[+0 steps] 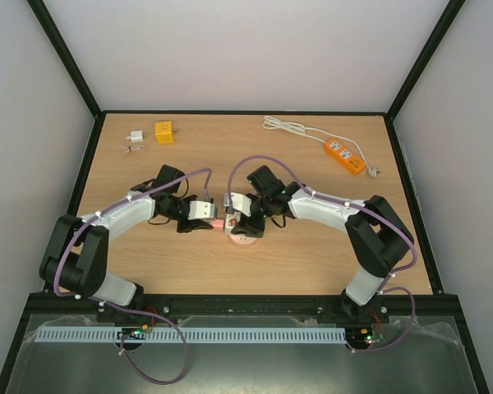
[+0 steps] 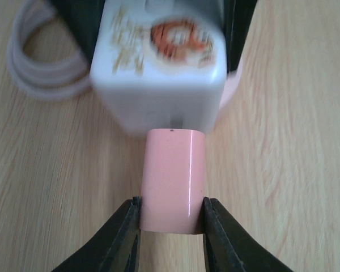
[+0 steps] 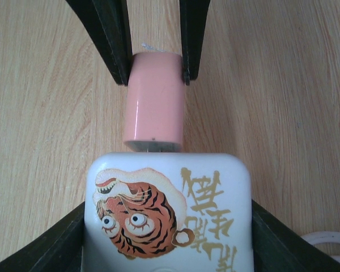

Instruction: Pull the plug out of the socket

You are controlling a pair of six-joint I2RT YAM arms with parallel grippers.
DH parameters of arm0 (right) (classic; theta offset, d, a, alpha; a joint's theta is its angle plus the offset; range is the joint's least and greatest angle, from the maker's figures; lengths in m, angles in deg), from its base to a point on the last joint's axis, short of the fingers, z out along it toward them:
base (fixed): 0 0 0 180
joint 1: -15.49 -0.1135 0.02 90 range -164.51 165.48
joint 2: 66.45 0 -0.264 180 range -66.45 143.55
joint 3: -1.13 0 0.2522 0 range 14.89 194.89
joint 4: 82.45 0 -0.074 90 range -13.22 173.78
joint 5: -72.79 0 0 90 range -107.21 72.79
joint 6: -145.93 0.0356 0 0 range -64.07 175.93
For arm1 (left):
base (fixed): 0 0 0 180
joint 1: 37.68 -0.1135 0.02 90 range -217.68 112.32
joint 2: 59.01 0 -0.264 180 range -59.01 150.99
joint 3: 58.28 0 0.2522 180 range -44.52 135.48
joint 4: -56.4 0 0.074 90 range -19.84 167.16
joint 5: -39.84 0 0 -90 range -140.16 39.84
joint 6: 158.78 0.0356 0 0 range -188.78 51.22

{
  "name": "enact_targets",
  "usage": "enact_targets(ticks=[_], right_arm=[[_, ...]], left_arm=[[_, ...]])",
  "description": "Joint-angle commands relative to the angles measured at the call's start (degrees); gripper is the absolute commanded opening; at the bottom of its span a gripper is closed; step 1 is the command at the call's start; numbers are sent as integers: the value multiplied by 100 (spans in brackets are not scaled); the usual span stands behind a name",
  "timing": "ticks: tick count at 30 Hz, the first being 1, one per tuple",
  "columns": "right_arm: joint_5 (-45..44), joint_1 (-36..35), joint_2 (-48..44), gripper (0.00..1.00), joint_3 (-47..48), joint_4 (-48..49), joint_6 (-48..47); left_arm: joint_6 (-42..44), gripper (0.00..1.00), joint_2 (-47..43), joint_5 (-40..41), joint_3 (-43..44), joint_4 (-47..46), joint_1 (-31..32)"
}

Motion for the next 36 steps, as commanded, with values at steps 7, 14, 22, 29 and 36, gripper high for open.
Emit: enact_targets(ticks=[7,14,22,29,36], right_arm=[[-543,91,231,5,-31,-1032,-5],[-516,95,214,6,-29,-1023,-23],[-492,95,207,8,-28,-1008,-15],[-491,92,192,8,-28,-984,5],[-447,92,195,10,-33,-964,45]], left_arm=[[356,17,-182,439,181,452,-559],[37,17,31,293,533,333,-1260],[-1250,19,456,1008,1265,-761,-1823],[-1922,19,1298,2117,1924,-1701,-2091],[-2131,19,2167,3513,2267,-2703,-2103]])
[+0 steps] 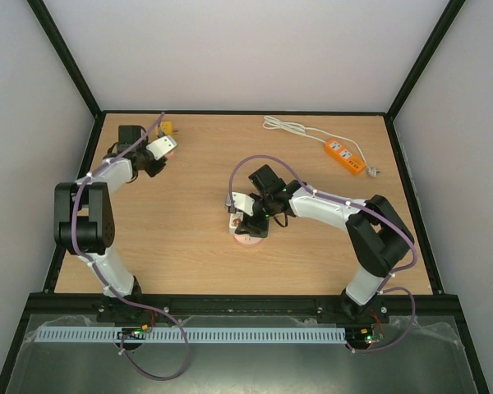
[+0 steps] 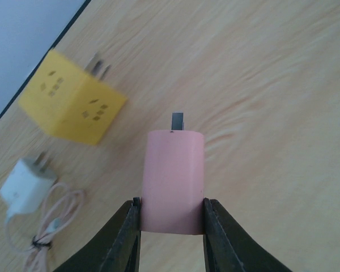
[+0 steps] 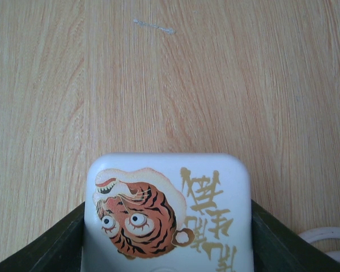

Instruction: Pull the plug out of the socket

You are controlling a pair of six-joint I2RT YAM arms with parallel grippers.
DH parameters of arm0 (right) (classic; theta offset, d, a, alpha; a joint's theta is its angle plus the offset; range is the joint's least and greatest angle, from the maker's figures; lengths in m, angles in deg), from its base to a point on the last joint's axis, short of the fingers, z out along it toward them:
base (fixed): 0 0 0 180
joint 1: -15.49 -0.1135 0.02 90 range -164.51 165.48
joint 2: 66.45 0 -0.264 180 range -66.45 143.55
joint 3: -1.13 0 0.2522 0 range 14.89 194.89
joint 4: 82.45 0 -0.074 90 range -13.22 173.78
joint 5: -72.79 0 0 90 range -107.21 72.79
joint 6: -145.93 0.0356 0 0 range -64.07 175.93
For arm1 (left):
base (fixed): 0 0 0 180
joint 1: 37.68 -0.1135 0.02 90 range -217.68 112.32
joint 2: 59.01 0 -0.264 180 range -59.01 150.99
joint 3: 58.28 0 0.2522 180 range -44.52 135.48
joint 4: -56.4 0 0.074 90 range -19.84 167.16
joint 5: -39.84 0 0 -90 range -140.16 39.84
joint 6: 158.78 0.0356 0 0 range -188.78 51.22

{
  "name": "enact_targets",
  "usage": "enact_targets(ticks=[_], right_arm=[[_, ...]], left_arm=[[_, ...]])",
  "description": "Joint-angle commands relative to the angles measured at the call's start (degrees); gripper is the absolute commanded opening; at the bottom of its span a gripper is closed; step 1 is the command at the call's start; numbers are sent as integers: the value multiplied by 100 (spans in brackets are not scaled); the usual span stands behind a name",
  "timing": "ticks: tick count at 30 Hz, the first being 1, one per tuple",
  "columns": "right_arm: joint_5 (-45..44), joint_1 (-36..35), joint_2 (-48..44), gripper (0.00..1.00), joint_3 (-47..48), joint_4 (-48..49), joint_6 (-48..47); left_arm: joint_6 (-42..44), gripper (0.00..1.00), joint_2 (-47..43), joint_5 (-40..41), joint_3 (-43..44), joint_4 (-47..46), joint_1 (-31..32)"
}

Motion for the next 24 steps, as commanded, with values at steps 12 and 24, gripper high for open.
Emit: enact_targets(ticks=[12,24], right_arm=[[-227,27,183,11,-57,-709,98],[-207,28,211,12,-29,-687,144]], left_arm=[[384,20,1153,2072,332,-1561,-72],[655,25,1176,2360,-160,-1962,-47]])
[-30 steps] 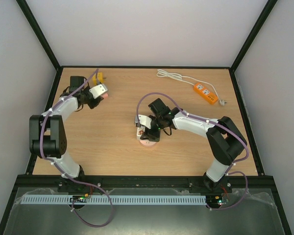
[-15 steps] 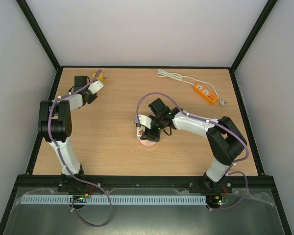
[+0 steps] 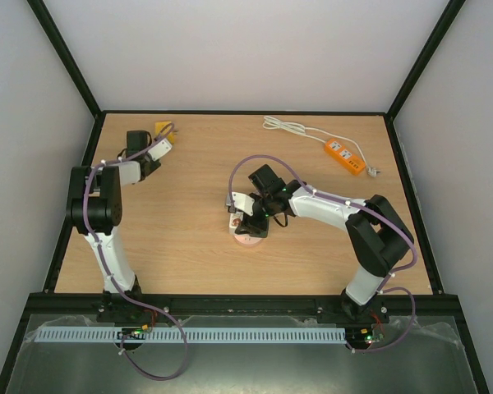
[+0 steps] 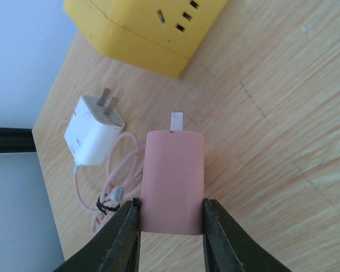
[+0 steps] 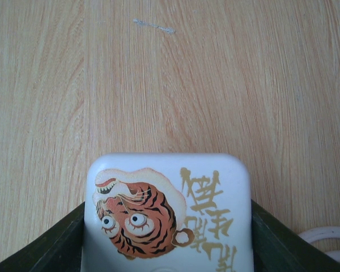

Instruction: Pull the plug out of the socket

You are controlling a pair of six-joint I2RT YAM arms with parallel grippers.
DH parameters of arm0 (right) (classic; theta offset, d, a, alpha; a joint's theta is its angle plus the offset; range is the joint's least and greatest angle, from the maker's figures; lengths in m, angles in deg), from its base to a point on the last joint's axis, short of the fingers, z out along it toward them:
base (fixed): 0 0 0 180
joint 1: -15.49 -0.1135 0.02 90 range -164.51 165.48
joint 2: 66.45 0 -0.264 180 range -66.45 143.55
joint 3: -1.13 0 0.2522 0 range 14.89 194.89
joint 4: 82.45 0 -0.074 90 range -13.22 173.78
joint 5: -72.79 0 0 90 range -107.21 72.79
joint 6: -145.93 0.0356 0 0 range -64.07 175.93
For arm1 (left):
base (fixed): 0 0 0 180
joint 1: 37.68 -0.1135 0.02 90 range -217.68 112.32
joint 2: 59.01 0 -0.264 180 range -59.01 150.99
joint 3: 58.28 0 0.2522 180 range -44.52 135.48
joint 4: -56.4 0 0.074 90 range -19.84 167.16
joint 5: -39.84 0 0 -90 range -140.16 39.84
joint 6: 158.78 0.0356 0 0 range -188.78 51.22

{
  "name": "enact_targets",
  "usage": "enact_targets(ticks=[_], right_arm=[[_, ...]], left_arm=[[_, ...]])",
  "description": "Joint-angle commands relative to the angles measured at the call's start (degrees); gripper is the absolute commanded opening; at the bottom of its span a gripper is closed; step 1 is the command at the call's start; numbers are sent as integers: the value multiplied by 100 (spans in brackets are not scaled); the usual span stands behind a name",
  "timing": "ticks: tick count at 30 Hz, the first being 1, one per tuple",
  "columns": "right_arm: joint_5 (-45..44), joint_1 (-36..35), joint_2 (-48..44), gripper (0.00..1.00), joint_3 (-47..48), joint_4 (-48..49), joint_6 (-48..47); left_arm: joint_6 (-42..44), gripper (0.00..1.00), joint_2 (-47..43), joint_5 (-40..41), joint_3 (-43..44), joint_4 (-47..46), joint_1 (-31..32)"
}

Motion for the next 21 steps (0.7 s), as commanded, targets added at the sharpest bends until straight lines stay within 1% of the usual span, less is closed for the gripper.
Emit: enact_targets(ticks=[1,3,5,8,10,11,14,16,21], right_arm=[[-208,30,196,12,-56,-656,67],[-188,24,213,12,-34,-664,67],[-179,25,222,12,-30,-669,76],[-183,31,209,14,-27,-671,67],[-161,23,198,14,-26,-665,67],[-142,30,203,14,-30,-653,72],[-149,24,192,15,-23,-637,67],[-141,28,202,16,-5,-631,67],[-111,16,219,18,52,-593,61]], left_arm=[[142,26,-1,146,-217,-231,-7],[175,28,-38,140,-294,-238,-7],[202,33,-60,150,-318,-169,1],[90,52,-180,-8,-303,98,-19],[-39,60,-367,-304,-274,371,-49],[-71,63,-444,-441,-251,526,-58],[-154,65,-670,-834,-155,1010,-59],[-238,68,-823,-1091,-102,1289,-64],[-626,85,-1158,-1791,174,1980,-188]])
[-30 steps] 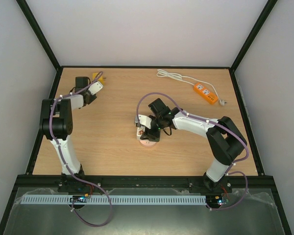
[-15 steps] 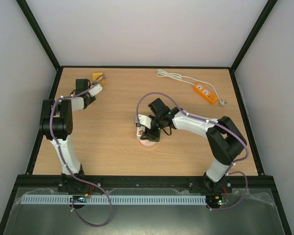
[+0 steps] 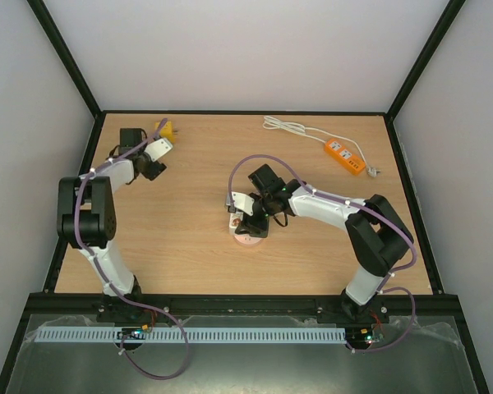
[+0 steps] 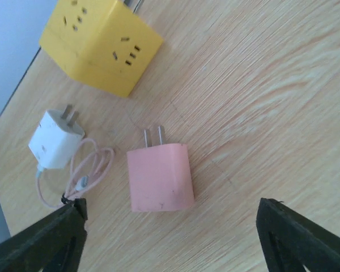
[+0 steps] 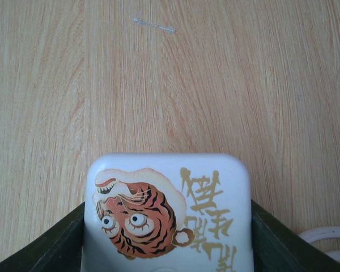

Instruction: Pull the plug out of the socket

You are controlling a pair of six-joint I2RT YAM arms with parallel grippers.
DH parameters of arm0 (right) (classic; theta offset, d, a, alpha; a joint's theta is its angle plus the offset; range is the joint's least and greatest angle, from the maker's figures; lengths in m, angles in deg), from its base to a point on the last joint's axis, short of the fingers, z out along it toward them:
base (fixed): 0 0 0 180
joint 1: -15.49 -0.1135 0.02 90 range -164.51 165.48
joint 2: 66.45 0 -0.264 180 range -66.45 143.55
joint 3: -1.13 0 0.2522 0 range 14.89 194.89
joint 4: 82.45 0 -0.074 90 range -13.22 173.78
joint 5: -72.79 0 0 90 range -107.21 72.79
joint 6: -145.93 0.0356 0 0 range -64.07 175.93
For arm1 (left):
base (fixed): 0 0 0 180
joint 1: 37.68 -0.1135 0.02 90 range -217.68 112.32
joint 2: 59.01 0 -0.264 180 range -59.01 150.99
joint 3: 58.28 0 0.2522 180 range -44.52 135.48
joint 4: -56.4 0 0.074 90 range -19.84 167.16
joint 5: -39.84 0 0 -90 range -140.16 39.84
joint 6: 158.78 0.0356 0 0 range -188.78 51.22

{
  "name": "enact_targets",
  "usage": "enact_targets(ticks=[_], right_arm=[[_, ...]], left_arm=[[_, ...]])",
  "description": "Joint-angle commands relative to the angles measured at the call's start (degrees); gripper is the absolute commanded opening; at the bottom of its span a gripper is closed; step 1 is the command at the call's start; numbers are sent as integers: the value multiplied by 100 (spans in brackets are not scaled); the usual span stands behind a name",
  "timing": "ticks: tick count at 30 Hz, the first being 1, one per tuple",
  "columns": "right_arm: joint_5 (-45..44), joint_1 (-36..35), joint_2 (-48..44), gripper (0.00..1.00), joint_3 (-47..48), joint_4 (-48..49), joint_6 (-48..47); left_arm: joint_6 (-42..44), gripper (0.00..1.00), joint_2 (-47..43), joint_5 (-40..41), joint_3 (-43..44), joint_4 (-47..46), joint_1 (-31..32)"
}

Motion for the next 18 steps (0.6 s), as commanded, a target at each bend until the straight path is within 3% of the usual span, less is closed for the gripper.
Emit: enact_targets(ticks=[1,3,5,9,12,17,18], right_arm=[[-128,21,212,19,59,-573,50],[-108,19,251,21,129,-604,45],[-81,18,266,30,164,-617,41],[-54,20,139,63,208,-599,38],[11,21,-54,84,280,-549,89],[151,48,-248,100,595,-622,186],[200,68,-289,99,642,-666,163]], left_arm=[[-479,88,-444,-956,381,896,-171],[-707,97,-610,-1348,440,1118,-243],[-832,99,-786,-1786,444,1302,-295],[-1278,99,-1227,-2426,299,1273,-341],[-1672,99,-1510,-3354,185,1306,-367],[-1116,100,-1607,-4591,497,2367,-348],[-1050,99,-1569,-4647,593,2544,-337]])
